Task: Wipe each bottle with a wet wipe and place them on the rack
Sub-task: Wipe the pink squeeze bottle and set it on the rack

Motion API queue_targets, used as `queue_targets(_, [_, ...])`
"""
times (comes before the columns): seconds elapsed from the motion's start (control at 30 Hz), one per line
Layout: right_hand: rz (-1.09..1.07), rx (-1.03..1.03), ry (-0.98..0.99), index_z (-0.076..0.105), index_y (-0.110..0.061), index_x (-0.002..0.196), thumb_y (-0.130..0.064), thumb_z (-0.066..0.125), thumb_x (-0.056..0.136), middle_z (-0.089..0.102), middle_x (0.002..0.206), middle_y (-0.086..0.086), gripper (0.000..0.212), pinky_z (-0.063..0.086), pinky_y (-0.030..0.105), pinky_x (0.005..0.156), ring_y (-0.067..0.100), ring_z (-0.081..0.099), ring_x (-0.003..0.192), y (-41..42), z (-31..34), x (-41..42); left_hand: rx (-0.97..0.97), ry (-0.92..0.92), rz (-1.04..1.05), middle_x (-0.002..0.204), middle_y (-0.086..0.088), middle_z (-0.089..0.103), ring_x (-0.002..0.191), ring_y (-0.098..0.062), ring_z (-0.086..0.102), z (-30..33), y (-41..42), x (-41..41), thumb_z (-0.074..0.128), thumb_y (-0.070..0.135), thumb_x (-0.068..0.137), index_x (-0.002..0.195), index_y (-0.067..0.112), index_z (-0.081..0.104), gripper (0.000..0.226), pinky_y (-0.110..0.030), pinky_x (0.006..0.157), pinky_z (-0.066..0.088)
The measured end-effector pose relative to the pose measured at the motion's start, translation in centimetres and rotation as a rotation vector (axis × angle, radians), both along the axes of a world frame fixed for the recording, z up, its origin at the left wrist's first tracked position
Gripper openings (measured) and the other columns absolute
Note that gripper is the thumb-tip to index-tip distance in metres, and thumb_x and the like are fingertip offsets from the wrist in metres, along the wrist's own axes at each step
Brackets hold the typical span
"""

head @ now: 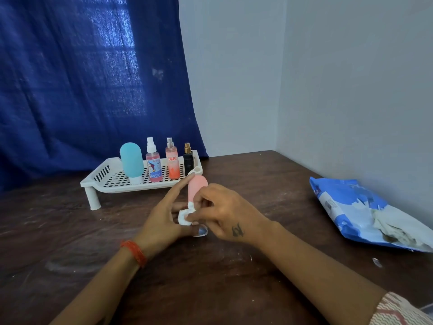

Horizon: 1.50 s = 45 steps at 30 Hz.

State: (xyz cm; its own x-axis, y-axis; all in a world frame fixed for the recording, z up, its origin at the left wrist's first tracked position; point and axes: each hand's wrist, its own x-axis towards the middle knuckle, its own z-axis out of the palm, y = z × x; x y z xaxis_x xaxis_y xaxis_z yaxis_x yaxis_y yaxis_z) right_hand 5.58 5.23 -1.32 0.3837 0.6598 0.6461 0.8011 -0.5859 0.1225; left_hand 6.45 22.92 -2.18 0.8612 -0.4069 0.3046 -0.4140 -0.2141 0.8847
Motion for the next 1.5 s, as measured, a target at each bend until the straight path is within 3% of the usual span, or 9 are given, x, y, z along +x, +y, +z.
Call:
queue_targets(0.23, [-0.023,-0.011,-0.126,0.073,-0.009,0.087,-0.009,0.079,0.068,0.063,0.101,0.015,0.02,0.049,0.027,0.066,0.022,0.053,0.09,0.5,-0.4,-0.1,-0.015,0.017,0.007,0.118,-0.002,0.064,0.097,-0.02,0.069,0.2,0.0,-0.1,0.08,-0.007,0.062,0.138,0.054,0.023,0.113,-0.033,0.077,0.058])
queue_targets(0.33, [-0.072,0.125,-0.188,0.073,-0.007,0.088,-0.01,0.079,0.068,0.065,0.102,0.015,0.021,0.048,0.026,0.071,0.018,0.047,0.092,0.8,-0.4,0.6,-0.051,0.011,0.003,0.128,0.012,0.053,0.104,-0.013,0.065,0.1,-0.3,-0.1,0.08,-0.01,0.061,0.138,0.052,0.026,0.112,-0.03,0.078,0.057])
queue_targets(0.43, [-0.158,0.253,-0.189,0.072,-0.006,0.092,-0.005,0.075,0.07,0.066,0.101,0.016,0.022,0.052,0.032,0.073,0.025,0.057,0.089,1.2,-0.2,1.3,-0.035,-0.003,0.01,0.119,0.004,0.063,0.099,-0.017,0.068,-0.1,-0.3,-0.1,0.08,-0.006,0.062,0.131,0.06,0.024,0.111,-0.033,0.08,0.057])
queue_targets(0.73, [-0.319,0.615,0.085,0.07,-0.009,0.1,-0.013,0.058,0.088,0.07,0.097,0.008,0.017,0.049,0.026,0.078,0.021,0.062,0.089,1.4,1.2,1.8,0.063,-0.024,0.033,0.103,-0.006,0.072,0.093,-0.015,0.07,0.3,-0.6,-0.3,0.078,-0.002,0.069,0.13,0.067,0.009,0.115,-0.035,0.084,0.056])
queue_targets(0.87, [-0.382,0.699,0.308,0.068,-0.014,0.105,-0.017,0.056,0.092,0.069,0.1,0.002,0.019,0.039,0.007,0.068,0.009,0.059,0.087,0.7,1.7,1.9,0.093,-0.021,0.041,0.103,-0.004,0.072,0.093,-0.015,0.07,0.4,-0.6,-0.3,0.078,0.0,0.069,0.129,0.069,0.008,0.115,-0.037,0.087,0.055])
queue_targets(0.97, [-0.393,0.684,0.299,0.067,-0.013,0.106,-0.018,0.055,0.092,0.068,0.101,0.002,0.02,0.04,0.007,0.068,0.009,0.058,0.087,0.5,1.4,1.8,0.116,-0.028,0.04,0.101,-0.002,0.073,0.094,-0.015,0.07,0.5,-0.5,-0.3,0.079,0.003,0.069,0.131,0.067,0.007,0.115,-0.041,0.091,0.053])
queue_targets(1.2, [-0.262,0.28,-0.146,0.068,-0.007,0.099,-0.006,0.08,0.066,0.064,0.102,0.016,0.036,0.048,0.032,0.073,0.031,0.056,0.093,0.9,0.6,1.8,0.054,-0.013,0.001,0.105,0.003,0.072,0.097,-0.022,0.069,0.2,-0.2,0.0,0.078,-0.001,0.069,0.133,0.068,0.007,0.118,-0.049,0.093,0.05])
queue_targets(1.33, [-0.301,0.463,-0.017,0.066,-0.008,0.106,-0.008,0.065,0.082,0.064,0.102,0.013,0.024,0.047,0.033,0.077,0.026,0.055,0.094,1.1,0.8,1.7,0.056,0.0,-0.004,0.106,-0.003,0.072,0.097,-0.021,0.069,0.2,-0.3,-0.1,0.077,-0.001,0.07,0.132,0.069,0.006,0.118,-0.048,0.092,0.051])
queue_targets(1.5, [-0.389,0.697,0.253,0.067,-0.009,0.1,-0.016,0.056,0.092,0.068,0.095,0.002,0.015,0.039,0.001,0.062,0.002,0.051,0.077,0.7,0.7,1.8,0.095,-0.002,0.021,0.101,-0.004,0.074,0.093,-0.019,0.07,0.1,-0.1,0.0,0.078,0.0,0.07,0.136,0.065,0.003,0.119,-0.046,0.093,0.051])
